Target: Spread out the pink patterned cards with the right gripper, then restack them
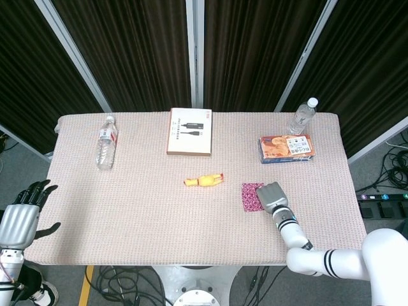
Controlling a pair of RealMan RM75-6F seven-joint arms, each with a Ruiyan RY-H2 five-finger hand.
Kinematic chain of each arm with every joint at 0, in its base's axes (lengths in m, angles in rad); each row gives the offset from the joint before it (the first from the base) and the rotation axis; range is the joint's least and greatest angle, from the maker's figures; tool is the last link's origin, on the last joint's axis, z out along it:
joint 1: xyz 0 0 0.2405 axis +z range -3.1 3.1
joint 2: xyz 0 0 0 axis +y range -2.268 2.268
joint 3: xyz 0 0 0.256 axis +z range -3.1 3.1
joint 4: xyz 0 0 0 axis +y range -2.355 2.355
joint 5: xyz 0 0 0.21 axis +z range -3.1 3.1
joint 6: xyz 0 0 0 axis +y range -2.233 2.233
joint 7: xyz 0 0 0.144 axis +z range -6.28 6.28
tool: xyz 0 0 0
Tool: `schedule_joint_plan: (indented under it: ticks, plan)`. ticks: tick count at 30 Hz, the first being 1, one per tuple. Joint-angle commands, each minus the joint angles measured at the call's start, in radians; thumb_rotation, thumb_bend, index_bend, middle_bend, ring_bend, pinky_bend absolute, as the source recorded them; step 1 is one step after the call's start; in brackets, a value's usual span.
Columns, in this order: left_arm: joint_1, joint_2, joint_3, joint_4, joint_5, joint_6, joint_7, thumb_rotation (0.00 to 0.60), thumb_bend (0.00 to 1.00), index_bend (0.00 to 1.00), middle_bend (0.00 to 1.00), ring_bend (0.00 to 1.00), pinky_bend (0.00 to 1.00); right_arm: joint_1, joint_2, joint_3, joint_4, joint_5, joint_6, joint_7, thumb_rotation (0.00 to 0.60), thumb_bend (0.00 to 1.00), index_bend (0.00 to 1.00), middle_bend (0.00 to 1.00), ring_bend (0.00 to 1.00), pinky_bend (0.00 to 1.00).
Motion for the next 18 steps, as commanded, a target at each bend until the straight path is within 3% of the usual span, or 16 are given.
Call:
schedule_joint_plan:
  ticks: [1, 18]
  plan:
    - [0.000, 0.000, 0.000, 0.000, 0.001, 0.000, 0.002, 0.600, 0.00, 0.23, 0.22, 0.13, 0.24, -0.003, 0.005, -0.004, -0.012, -0.005, 0.007, -0.002, 0.600, 0.61, 0.32, 1.00, 0.84, 0.80]
    - [0.000, 0.005, -0.004, -0.003, -0.003, 0.002, -0.009, 0.600, 0.00, 0.23, 0.22, 0.13, 0.24, 0.004, -0.009, -0.009, -0.044, -0.003, 0.023, -0.029, 0.600, 0.61, 0.32, 1.00, 0.84, 0.80]
